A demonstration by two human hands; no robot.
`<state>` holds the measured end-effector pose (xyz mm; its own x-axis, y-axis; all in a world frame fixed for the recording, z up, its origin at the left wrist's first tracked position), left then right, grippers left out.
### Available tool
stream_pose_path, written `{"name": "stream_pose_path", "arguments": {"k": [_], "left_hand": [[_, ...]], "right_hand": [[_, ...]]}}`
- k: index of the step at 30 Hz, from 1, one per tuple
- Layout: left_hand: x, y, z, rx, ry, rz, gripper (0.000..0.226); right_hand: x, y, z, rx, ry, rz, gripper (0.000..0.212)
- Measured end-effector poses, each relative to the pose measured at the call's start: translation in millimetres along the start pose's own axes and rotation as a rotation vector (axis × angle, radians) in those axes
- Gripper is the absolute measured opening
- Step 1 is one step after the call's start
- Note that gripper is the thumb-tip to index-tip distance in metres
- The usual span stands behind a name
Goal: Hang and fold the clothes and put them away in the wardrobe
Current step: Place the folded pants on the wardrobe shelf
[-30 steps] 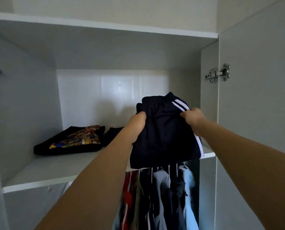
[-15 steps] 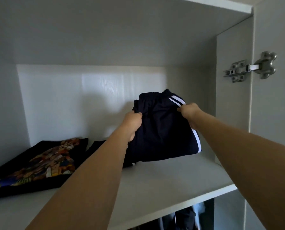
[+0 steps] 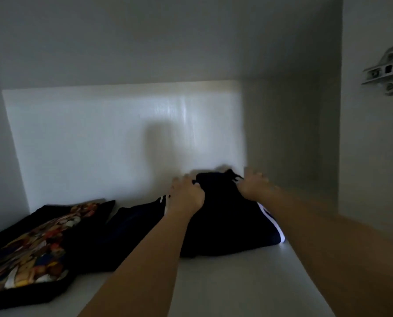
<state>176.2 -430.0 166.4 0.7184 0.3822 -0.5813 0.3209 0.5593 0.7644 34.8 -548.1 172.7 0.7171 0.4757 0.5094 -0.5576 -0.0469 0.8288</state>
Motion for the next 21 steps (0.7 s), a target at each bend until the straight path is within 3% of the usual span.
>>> {"name": "stream_pose_path", "arguments": {"k": [3,5,8,14,18,21], "left_hand": [[14.8,-46.4,1.8,0.307,-0.113,0.246,0.034],[24.8,-67.4,-4.0,0.387,-0.102,0.393,0.042],[29.7,-73.6,-8.5,0.321,-0.099,0.447,0.047],[36.1,-60.9,-10.5,0.374,-0.015,0.594,0.049],[20.3,-36.2,-21.4,0.249,-0.187,0.533,0.026],[13.3,-15.0,-34.8,0.114,-0.293,0.489,0.028]], "right_hand": [[-24.2,-55.8,-2.6,0.299,0.111,-0.196,0.056],[-36.1,-72.6,-6.1,0.253,0.101,-0.266,0.055],[-39.7,-72.4,-8.8,0.196,0.13,-0.294,0.053],[-48.9,-69.6,-18.6,0.196,0.188,-0.403,0.045],[-37.7,-49.0,-35.5,0.095,0.211,-0.479,0.044],[-28.4,-26.9,-60.6,0.053,0.232,-0.409,0.044]]}}
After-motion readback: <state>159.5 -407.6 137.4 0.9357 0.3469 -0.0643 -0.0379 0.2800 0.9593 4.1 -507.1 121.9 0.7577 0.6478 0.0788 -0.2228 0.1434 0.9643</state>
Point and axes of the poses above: each hand's wrist, its own z-axis towards the middle knuckle, its own y-axis out of the back of the hand, x = y × z, the point moved 1 cm from there along z, towards the middle knuckle, and after that the axes turned 4 degrees about y, right-handed, at the moved point
